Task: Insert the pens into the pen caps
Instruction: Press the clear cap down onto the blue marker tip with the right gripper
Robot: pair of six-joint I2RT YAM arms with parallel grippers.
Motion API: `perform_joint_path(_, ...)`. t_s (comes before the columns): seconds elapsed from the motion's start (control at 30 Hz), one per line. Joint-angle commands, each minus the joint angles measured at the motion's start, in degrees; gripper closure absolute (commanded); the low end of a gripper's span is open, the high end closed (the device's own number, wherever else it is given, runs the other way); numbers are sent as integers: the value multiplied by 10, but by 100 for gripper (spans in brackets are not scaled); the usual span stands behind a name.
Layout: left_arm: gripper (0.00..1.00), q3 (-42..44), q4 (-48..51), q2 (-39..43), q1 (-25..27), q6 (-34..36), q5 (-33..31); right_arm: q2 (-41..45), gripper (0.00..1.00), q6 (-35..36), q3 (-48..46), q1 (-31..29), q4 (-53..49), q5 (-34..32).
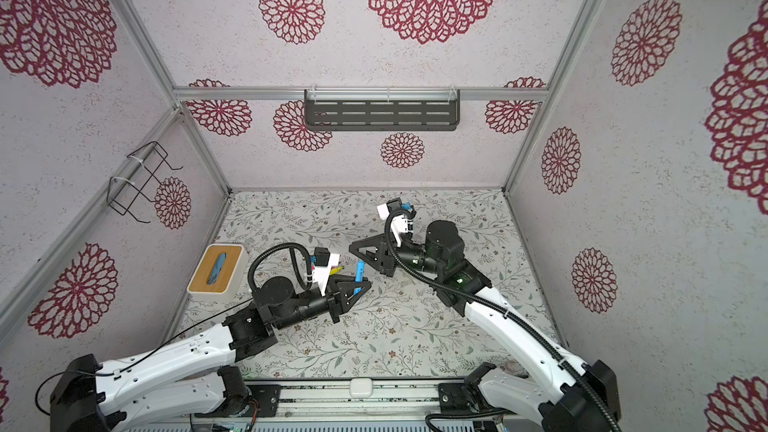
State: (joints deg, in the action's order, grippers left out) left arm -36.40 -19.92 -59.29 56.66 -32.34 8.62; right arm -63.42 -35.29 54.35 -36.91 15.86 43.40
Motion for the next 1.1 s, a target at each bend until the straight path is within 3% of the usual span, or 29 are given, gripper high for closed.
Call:
perform_joint_path(0.0,100,-11,-17,-1,2,6,9,8,94,8,-11,-8,19,24)
perform_joint_path(0.1,100,-9,-31,0,0,3,6,12,100,20,-28,-19,13,20)
perform_joint_path(0.27,100,-2,-69,3,-10,-13,16,20,100,30,-75,-41,11,-8)
perform_joint_path(0.5,100,3,-117,-6,-52,-49,42,19,100,64,-113,-72,-73,-120)
perform_joint_path(0.7,100,10,-209,-33,-101,-106,112,24,100,64,-176,-93,6,-70)
perform_joint_path(1.07,100,1,-230,-21,-141,-132,167,8,100,60,-232,-105,70,0)
